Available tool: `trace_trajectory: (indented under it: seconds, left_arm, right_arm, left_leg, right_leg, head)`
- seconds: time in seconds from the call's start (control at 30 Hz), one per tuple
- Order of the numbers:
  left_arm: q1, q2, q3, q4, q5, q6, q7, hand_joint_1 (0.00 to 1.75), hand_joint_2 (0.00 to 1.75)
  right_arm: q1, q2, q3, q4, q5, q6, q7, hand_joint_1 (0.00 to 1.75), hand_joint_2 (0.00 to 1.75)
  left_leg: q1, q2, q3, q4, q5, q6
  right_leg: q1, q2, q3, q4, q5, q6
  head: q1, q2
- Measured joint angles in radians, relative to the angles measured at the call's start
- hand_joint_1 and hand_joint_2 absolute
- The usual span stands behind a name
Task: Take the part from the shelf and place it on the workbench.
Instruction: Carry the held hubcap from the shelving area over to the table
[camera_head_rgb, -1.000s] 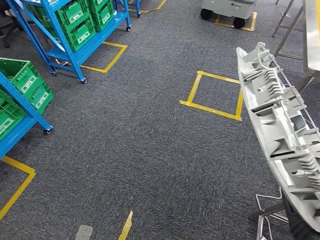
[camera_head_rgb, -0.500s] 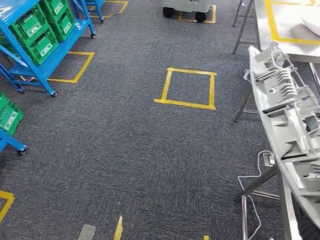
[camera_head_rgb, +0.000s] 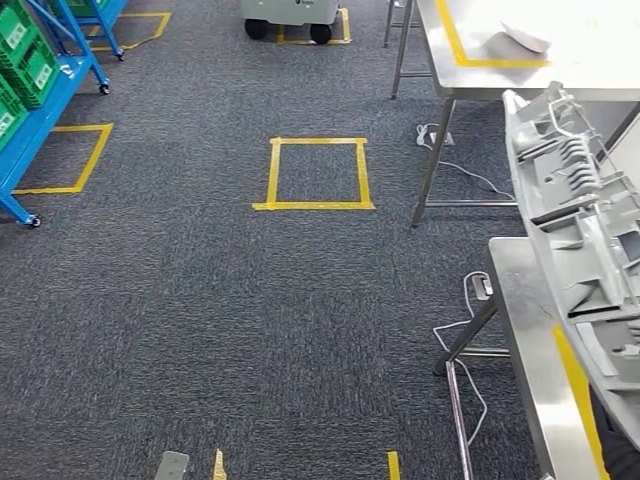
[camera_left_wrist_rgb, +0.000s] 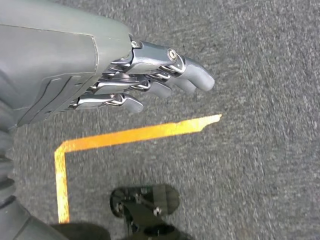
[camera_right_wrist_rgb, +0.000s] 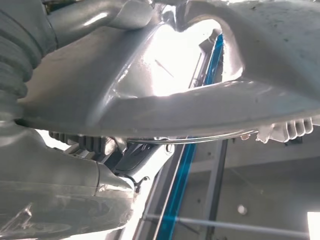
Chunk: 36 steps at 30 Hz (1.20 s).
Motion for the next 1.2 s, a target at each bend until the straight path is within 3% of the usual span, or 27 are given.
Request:
trace_trajectory:
  seconds: [0.03, 0.1, 0.17, 0.2, 0.23, 0.3, 0.37, 0.47, 0.53, 0.6, 0.63, 0.67, 0.7, 0.77, 0.83, 0.9, 0.97, 1.03, 1.1, 1.17, 1.2]
  left_arm:
    - [0.0, -0.001, 0.001, 0.0, 0.0, 0.0, 0.0, 0.0, 1.75]
    - [0.002, -0.002, 0.002, 0.0, 0.0, 0.0, 0.0, 0.0, 1.75]
    - [0.005, -0.003, 0.002, 0.0, 0.0, 0.0, 0.0, 0.0, 1.75]
    - [0.005, -0.003, 0.002, 0.0, 0.0, 0.0, 0.0, 0.0, 1.75]
    - [0.004, -0.003, 0.002, 0.0, 0.0, -0.001, 0.0, 0.0, 1.75]
    - [0.003, -0.004, 0.003, 0.0, 0.0, -0.001, 0.0, 0.0, 1.75]
    - [0.002, -0.004, 0.003, 0.0, -0.001, -0.002, 0.0, 0.0, 1.75]
    - [-0.003, -0.004, 0.004, 0.0, -0.004, -0.002, 0.0, 0.0, 1.75]
    - [-0.005, -0.004, 0.005, 0.0, -0.007, -0.002, 0.0, 0.0, 1.75]
    - [-0.003, -0.004, 0.007, 0.0, -0.011, -0.002, 0.0, 0.0, 1.75]
    - [-0.001, -0.004, 0.008, 0.0, -0.013, -0.002, 0.0, 0.0, 1.75]
    - [0.001, -0.004, 0.008, 0.0, -0.015, -0.002, 0.0, 0.0, 1.75]
    - [0.003, -0.004, 0.009, 0.0, -0.016, -0.002, 0.0, 0.0, 1.75]
    - [0.003, -0.005, 0.009, 0.0, -0.018, -0.002, -0.001, 0.0, 1.75]
    - [0.003, -0.003, 0.01, 0.0, -0.019, 0.0, -0.003, 0.0, 1.75]
    - [0.002, 0.0, 0.012, 0.0, -0.019, 0.0, -0.003, 0.0, 1.75]
    - [-0.002, -0.001, 0.014, 0.0, -0.019, 0.001, -0.004, 0.0, 1.75]
    - [-0.004, -0.003, 0.015, 0.0, -0.02, 0.001, -0.006, 0.0, 1.75]
    - [-0.001, -0.004, 0.016, 0.0, -0.02, 0.002, -0.006, 0.0, 1.75]
    - [0.002, -0.004, 0.018, 0.0, -0.02, 0.002, -0.006, 0.0, 1.75]
    - [0.003, -0.005, 0.019, 0.0, -0.02, 0.002, -0.006, 0.0, 1.75]
  right_arm:
    - [-0.001, 0.0, 0.0, -0.002, 0.0, 0.0, 0.0, 1.75, 1.75]
    - [-0.005, 0.0, 0.0, -0.003, 0.0, 0.0, -0.001, 1.75, 1.75]
    - [-0.005, 0.0, -0.001, -0.003, 0.0, 0.0, -0.001, 1.75, 1.75]
    - [-0.004, 0.0, -0.001, -0.003, 0.0, 0.0, -0.001, 1.75, 1.75]
    - [-0.004, 0.0, -0.002, -0.003, 0.0, 0.0, -0.001, 1.75, 1.75]
    - [-0.005, 0.0, -0.004, -0.004, 0.0, 0.0, 0.0, 1.75, 1.75]
    - [-0.005, 0.0, -0.007, -0.004, 0.0, 0.0, 0.0, 1.75, 1.75]
    - [-0.003, 0.0, -0.013, -0.005, 0.0, 0.0, 0.0, 1.75, 1.75]
    - [-0.004, 0.0, -0.018, -0.006, 0.001, 0.0, 0.0, 1.75, 1.75]
    - [-0.005, 0.0, -0.021, -0.007, 0.004, 0.0, 0.001, 1.75, 1.75]
    - [-0.005, 0.0, -0.023, -0.007, 0.005, 0.0, 0.001, 1.75, 1.75]
    - [-0.004, 0.0, -0.024, -0.007, 0.008, 0.0, 0.002, 1.75, 1.75]
    - [-0.003, 0.0, -0.026, -0.007, 0.01, 0.0, 0.003, 1.75, 1.75]
    - [-0.002, 0.0, -0.028, -0.007, 0.018, 0.0, 0.005, 1.75, 1.75]
    - [0.0, 0.0, -0.03, -0.007, 0.024, 0.0, 0.008, 1.75, 1.75]
    - [0.002, 0.0, -0.031, -0.007, 0.031, 0.0, 0.013, 1.75, 1.75]
    - [0.008, 0.0, -0.032, -0.008, 0.037, 0.0, 0.016, 1.75, 1.75]
    - [0.014, 0.0, -0.032, -0.01, 0.04, 0.0, 0.018, 1.75, 1.75]
    - [0.013, 0.0, -0.031, -0.012, 0.041, 0.0, 0.018, 1.75, 1.75]
    - [0.012, 0.0, -0.031, -0.012, 0.042, 0.0, 0.017, 1.75, 1.75]
    - [0.012, 0.0, -0.031, -0.012, 0.042, 0.0, 0.018, 1.75, 1.75]
  left_leg:
    - [0.002, 0.014, 0.002, -0.008, 0.005, 0.001]
    - [0.001, 0.042, 0.003, -0.013, 0.006, 0.005]
    - [0.0, 0.071, 0.003, -0.012, 0.005, 0.003]
    - [0.0, 0.085, 0.004, -0.012, 0.004, 0.002]
    - [0.0, 0.098, 0.006, -0.011, 0.003, -0.001]
    - [-0.003, 0.12, 0.011, -0.009, -0.004, -0.01]
    - [-0.008, 0.136, 0.015, -0.005, -0.01, -0.021]
    - [-0.009, 0.153, 0.019, 0.001, -0.017, -0.034]
    - [-0.005, 0.119, 0.006, 0.042, -0.053, -0.043]
    - [-0.003, 0.069, -0.044, 0.158, -0.121, -0.046]
    - [-0.003, 0.058, -0.075, 0.226, -0.149, -0.045]
    - [-0.003, 0.052, -0.1, 0.276, -0.162, -0.043]
    - [-0.003, 0.05, -0.111, 0.293, -0.154, -0.04]
    - [-0.005, 0.036, -0.083, 0.219, -0.087, -0.029]
    - [-0.006, -0.011, -0.033, 0.095, -0.02, -0.01]
    - [-0.007, -0.041, -0.008, 0.032, -0.006, 0.002]
    - [-0.005, -0.023, -0.003, 0.014, -0.009, 0.003]
    - [0.0, 0.001, 0.002, -0.002, -0.002, 0.004]
    - [0.0, 0.03, 0.005, -0.009, 0.001, 0.006]
    - [-0.002, 0.061, 0.005, -0.009, 0.0, 0.007]
    - [-0.002, 0.076, 0.005, -0.008, -0.002, 0.006]
  right_leg:
    - [0.001, -0.028, -0.017, 0.03, -0.02, 0.006]
    - [-0.001, -0.086, -0.069, 0.146, -0.085, 0.016]
    - [-0.006, -0.104, -0.114, 0.247, -0.122, 0.025]
    - [-0.007, -0.108, -0.112, 0.249, -0.114, 0.029]
    - [-0.009, -0.115, -0.088, 0.209, -0.088, 0.03]
    - [-0.008, -0.151, -0.006, 0.07, -0.032, 0.03]
    - [-0.004, -0.174, 0.043, -0.012, -0.013, 0.017]
    - [-0.003, -0.151, 0.041, -0.017, -0.013, -0.008]
    - [-0.006, -0.131, 0.039, -0.018, -0.009, -0.022]
    - [-0.006, -0.11, 0.036, -0.019, -0.006, -0.03]
    - [-0.005, -0.097, 0.034, -0.018, -0.005, -0.033]
    - [-0.003, -0.083, 0.033, -0.018, -0.004, -0.034]
    - [-0.002, -0.068, 0.033, -0.018, -0.003, -0.035]
    - [0.001, -0.039, 0.035, -0.017, -0.002, -0.035]
    - [0.002, -0.013, 0.035, -0.016, -0.001, -0.032]
    - [0.0, 0.01, 0.026, -0.014, 0.004, -0.024]
    - [-0.002, 0.028, 0.012, -0.014, 0.009, -0.011]
    - [0.001, -0.006, -0.009, 0.013, -0.008, -0.002]
    - [0.002, -0.071, -0.059, 0.115, -0.065, 0.006]
    - [-0.002, -0.099, -0.115, 0.234, -0.113, 0.015]
    - [-0.005, -0.104, -0.125, 0.257, -0.115, 0.018]
  head:
    - [0.004, 0.0]
    - [0.012, 0.0]
    - [0.013, 0.0]
    - [0.013, 0.0]
    - [0.013, 0.0]
    - [0.014, 0.0]
    - [0.011, 0.0]
    - [0.008, 0.0]
    - [0.005, 0.0]
    - [0.002, 0.0]
    - [0.002, 0.0]
    - [0.002, 0.0]
    - [0.002, 0.0]
    - [0.001, 0.0]
    - [0.002, 0.0]
    - [0.0, 0.0]
    - [-0.001, 0.0]
    - [0.003, 0.0]
    - [0.007, 0.0]
    - [0.009, 0.0]
    - [0.009, 0.0]
